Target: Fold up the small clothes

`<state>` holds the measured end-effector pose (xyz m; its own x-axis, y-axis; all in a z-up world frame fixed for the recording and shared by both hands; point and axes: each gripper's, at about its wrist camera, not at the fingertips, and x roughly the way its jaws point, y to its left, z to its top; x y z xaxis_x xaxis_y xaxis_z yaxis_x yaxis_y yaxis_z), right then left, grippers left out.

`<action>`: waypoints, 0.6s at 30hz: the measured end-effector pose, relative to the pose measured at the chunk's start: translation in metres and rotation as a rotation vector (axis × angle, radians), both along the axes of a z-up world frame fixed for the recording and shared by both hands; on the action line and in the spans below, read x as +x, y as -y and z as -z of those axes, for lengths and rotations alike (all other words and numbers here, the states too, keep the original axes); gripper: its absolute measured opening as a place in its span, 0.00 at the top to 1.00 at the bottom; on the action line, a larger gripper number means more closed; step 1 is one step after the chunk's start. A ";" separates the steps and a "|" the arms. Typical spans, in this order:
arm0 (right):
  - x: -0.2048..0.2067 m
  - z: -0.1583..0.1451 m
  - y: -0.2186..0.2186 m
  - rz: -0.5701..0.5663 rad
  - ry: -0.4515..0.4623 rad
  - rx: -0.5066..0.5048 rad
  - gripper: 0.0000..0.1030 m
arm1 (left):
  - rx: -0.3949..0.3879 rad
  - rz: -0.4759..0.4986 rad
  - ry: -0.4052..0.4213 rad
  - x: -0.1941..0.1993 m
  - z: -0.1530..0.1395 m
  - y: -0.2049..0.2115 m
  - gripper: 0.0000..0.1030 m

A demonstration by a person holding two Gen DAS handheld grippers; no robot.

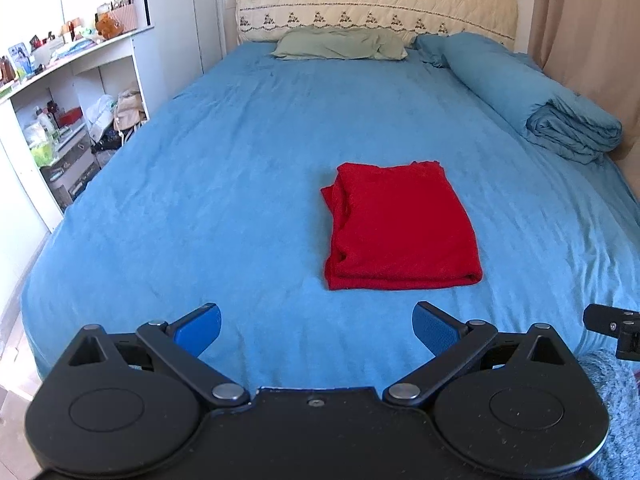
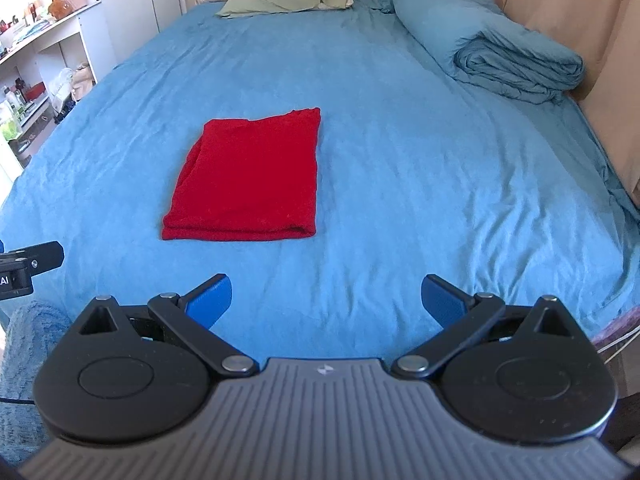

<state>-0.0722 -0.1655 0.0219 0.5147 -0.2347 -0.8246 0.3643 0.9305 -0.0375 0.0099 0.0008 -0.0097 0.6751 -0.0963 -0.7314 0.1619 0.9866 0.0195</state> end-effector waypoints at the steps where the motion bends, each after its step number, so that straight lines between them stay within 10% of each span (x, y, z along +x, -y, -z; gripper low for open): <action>1: -0.001 -0.001 -0.001 -0.002 0.002 -0.006 0.00 | 0.006 0.001 0.005 -0.001 0.000 0.000 0.00; 18: -0.003 -0.003 0.000 -0.002 0.000 -0.004 0.00 | 0.011 0.000 0.034 -0.004 -0.005 -0.001 0.00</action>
<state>-0.0750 -0.1651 0.0249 0.5153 -0.2375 -0.8235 0.3628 0.9309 -0.0414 0.0058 0.0019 -0.0044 0.6992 -0.0880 -0.7095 0.1608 0.9863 0.0361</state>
